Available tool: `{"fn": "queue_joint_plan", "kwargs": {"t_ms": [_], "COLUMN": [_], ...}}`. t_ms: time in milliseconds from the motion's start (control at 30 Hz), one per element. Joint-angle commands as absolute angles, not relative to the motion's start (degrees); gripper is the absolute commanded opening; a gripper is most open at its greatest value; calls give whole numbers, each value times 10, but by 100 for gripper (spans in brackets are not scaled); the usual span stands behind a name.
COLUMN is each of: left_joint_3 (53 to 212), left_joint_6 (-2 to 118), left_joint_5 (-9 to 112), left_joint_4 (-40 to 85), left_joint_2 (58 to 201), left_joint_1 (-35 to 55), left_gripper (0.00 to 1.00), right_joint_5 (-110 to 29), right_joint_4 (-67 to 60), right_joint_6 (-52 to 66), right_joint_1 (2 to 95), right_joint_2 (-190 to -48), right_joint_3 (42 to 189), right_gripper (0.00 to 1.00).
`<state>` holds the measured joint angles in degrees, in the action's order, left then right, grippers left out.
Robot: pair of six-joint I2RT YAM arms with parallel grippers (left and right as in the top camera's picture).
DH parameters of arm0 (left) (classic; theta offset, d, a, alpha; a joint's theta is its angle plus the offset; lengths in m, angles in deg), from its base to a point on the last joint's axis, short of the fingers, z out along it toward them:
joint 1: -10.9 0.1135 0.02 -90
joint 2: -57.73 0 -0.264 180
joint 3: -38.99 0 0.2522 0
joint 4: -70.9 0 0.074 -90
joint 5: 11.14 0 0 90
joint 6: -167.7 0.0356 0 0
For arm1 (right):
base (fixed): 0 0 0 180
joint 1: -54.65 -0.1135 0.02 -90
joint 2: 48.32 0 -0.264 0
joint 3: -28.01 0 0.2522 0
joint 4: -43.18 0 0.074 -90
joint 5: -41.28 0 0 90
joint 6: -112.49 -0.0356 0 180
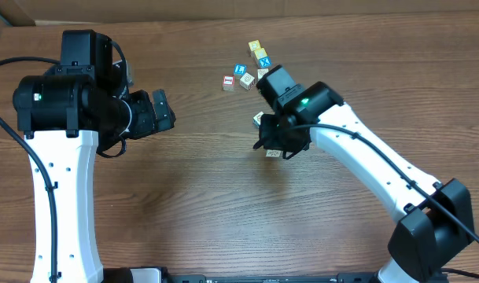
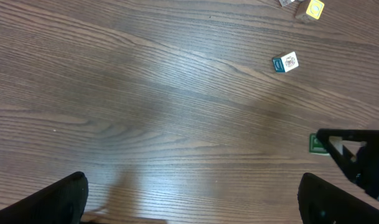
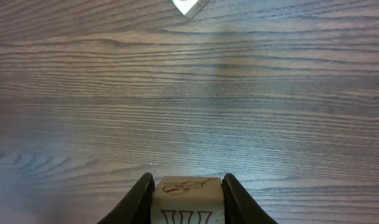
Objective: Flip 4 blocks
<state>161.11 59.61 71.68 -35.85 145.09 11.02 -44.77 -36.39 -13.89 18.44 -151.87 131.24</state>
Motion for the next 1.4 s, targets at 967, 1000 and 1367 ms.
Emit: {"fn": "queue_joint_plan", "kwargs": {"t_ms": [967,1000,1367], "left_joint_3": [1611,1611,1611], "left_joint_6": [588,588,588], "left_joint_5": [723,722,722], "left_joint_4": [-356,-356,-356], "left_joint_2": [1451,1451,1451], "left_joint_1": [113,113,113], "left_gripper": [100,100,100], "right_joint_5": [-718,-728,-664], "right_joint_4": [-115,-102,-38], "right_joint_6": [-180,-180,-40], "right_joint_1": [172,174,211], "right_joint_2": [-1516,-1516,-1538], "right_joint_3": [1175,1174,1146], "right_gripper": [82,83,83]}}
